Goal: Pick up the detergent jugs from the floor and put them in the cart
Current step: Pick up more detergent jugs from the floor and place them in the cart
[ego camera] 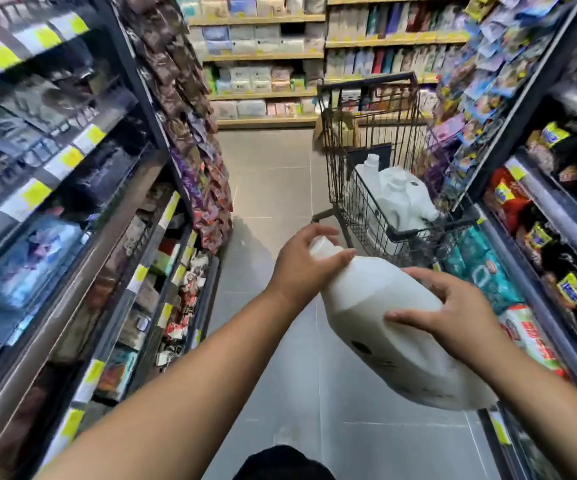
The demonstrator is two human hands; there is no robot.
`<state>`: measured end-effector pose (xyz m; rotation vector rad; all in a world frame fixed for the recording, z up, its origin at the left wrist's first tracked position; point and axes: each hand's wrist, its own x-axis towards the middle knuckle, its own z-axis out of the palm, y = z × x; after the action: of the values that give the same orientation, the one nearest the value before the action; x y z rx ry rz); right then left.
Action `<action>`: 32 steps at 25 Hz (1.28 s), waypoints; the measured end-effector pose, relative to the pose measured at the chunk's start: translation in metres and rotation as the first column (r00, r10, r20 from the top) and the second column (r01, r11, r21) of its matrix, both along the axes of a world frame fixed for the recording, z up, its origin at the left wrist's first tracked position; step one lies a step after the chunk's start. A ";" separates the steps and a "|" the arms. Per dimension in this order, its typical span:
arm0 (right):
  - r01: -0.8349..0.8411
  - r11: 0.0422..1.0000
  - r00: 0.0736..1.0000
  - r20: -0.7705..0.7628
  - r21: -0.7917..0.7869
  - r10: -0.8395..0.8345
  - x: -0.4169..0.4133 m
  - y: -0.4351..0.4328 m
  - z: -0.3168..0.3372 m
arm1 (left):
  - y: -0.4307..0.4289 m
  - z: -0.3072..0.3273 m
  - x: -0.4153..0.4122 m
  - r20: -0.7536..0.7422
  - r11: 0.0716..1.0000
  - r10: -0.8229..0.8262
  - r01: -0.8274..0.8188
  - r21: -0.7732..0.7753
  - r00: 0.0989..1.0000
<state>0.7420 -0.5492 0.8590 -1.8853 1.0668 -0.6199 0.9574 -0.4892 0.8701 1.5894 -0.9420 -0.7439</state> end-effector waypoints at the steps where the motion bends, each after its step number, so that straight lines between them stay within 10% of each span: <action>1: 0.029 1.000 1.000 0.002 -0.009 -0.029 0.011 -0.023 -0.001 | -0.029 0.000 0.012 0.017 0.999 -0.039 0.039 0.001 0.999; 22: 0.300 0.944 0.941 0.117 0.138 -0.317 0.075 -0.469 -0.029 | -0.533 0.002 0.074 0.275 0.973 -0.230 0.214 0.089 0.934; 32: 0.542 0.756 0.807 0.025 0.366 -0.591 0.116 -0.559 -0.109 | -0.687 -0.065 0.095 0.315 0.843 -0.534 0.469 0.263 0.784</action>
<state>0.8580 -1.1086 0.7495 -1.1788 1.5605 -0.8291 1.0529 -1.1767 0.8049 1.6783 -1.6756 -0.9188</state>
